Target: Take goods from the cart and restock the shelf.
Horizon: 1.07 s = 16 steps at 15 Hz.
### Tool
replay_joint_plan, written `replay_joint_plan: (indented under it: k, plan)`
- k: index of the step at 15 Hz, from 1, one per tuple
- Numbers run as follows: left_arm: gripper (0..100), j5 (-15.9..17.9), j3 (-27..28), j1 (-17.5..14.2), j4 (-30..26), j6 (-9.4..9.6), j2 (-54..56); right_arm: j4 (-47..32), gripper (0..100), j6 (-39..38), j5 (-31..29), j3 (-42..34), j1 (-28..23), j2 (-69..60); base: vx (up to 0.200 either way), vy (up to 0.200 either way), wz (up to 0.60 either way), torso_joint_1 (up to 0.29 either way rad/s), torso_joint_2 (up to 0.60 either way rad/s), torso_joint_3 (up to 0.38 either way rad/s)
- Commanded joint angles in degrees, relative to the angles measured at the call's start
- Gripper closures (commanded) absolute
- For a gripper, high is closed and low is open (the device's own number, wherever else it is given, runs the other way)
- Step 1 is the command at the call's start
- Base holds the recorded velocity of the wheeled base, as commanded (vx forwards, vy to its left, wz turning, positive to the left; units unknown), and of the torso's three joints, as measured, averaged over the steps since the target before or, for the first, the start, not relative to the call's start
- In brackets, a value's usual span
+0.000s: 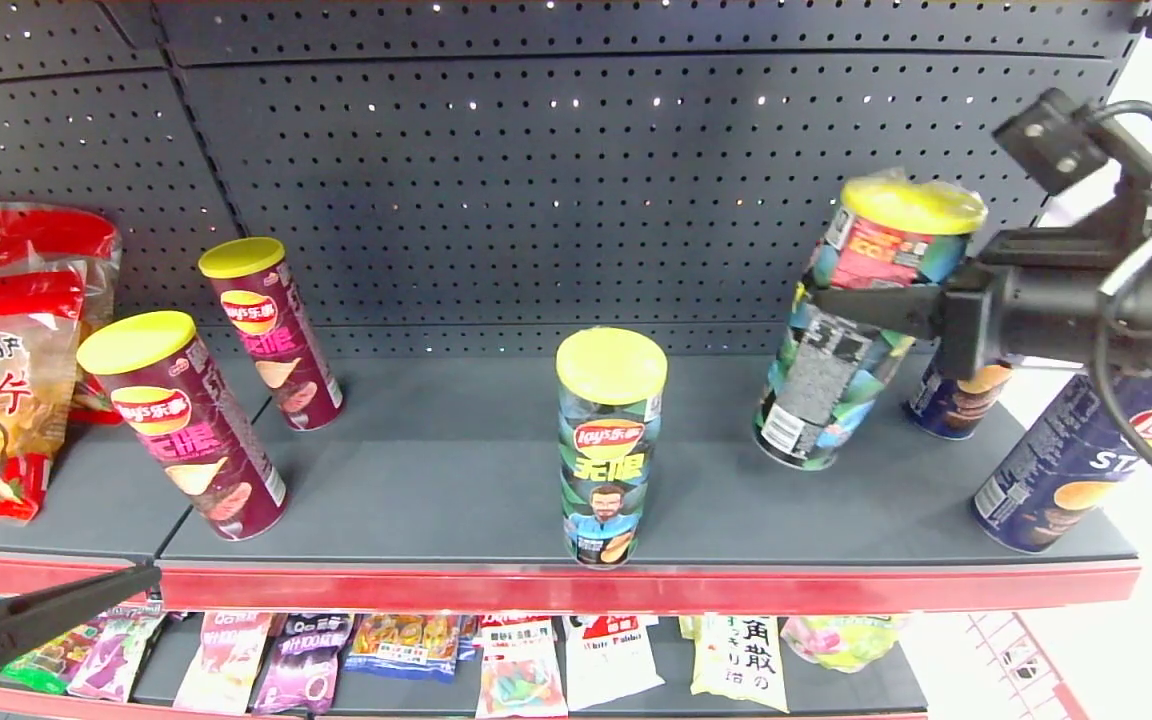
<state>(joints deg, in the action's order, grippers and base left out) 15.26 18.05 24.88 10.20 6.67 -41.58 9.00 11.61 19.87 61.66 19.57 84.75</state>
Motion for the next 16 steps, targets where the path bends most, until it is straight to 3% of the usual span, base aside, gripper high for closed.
replay_joint_plan:
  k: [1,11,16]
  plan:
    - [0,-0.5,0.05,-0.01,-0.01,0.01,0.71,0.32,100,-0.09,-0.18,9.09,0.74,12.28,0.0,0.0,0.0,0.0,0.0,0.0]
    - [0,-2.61,0.05,-0.01,-0.45,-0.08,1.15,4.45,100,-3.43,-4.75,22.28,5.48,27.93,0.0,0.0,0.0,0.0,0.0,0.0]
    - [0,-2.61,0.05,-0.01,-1.59,-0.08,1.59,4.45,100,-3.17,-6.95,22.8,8.21,29.68,0.0,0.0,0.0,0.0,0.0,0.0]
